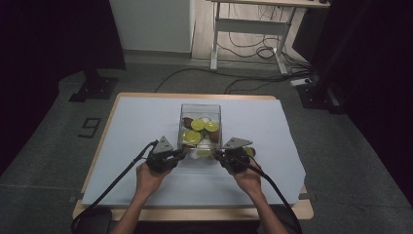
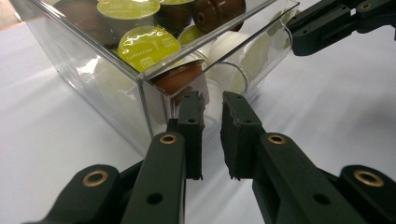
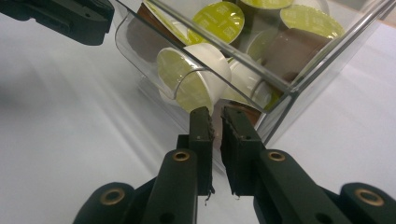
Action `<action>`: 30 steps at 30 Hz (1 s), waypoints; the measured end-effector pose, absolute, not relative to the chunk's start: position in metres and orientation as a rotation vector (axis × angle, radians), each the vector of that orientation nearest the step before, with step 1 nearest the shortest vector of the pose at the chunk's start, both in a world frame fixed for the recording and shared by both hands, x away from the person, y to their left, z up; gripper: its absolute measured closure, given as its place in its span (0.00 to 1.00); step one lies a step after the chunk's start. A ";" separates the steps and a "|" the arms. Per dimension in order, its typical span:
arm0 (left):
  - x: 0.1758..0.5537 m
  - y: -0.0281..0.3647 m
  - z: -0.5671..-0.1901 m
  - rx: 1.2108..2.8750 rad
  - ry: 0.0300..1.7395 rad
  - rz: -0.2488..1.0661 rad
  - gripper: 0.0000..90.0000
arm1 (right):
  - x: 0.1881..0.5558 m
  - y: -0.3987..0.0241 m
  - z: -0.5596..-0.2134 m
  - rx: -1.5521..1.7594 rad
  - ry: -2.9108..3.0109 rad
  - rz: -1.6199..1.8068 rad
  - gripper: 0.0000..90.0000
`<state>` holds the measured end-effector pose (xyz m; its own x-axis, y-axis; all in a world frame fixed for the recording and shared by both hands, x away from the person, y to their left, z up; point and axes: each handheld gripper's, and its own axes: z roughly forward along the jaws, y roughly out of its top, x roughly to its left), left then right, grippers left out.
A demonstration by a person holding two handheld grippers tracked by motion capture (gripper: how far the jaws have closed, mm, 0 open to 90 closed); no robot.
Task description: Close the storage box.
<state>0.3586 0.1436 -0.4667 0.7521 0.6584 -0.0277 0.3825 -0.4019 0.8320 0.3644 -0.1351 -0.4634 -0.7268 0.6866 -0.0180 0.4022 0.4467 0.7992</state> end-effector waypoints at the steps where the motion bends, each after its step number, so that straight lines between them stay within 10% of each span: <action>1: 0.359 0.143 -0.467 2.038 0.785 0.385 0.86 | 0.365 -0.135 -0.464 0.930 2.360 1.168 0.91; 30: 0.373 0.137 -0.469 2.017 0.817 0.436 0.89 | 0.381 -0.126 -0.468 0.940 2.310 1.145 0.96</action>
<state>0.3732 0.1367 -0.4692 0.7206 0.6934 -0.0068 0.3799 -0.3865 0.8405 0.3810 -0.1261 -0.4684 -0.6966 0.7157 -0.0506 0.3929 0.4396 0.8077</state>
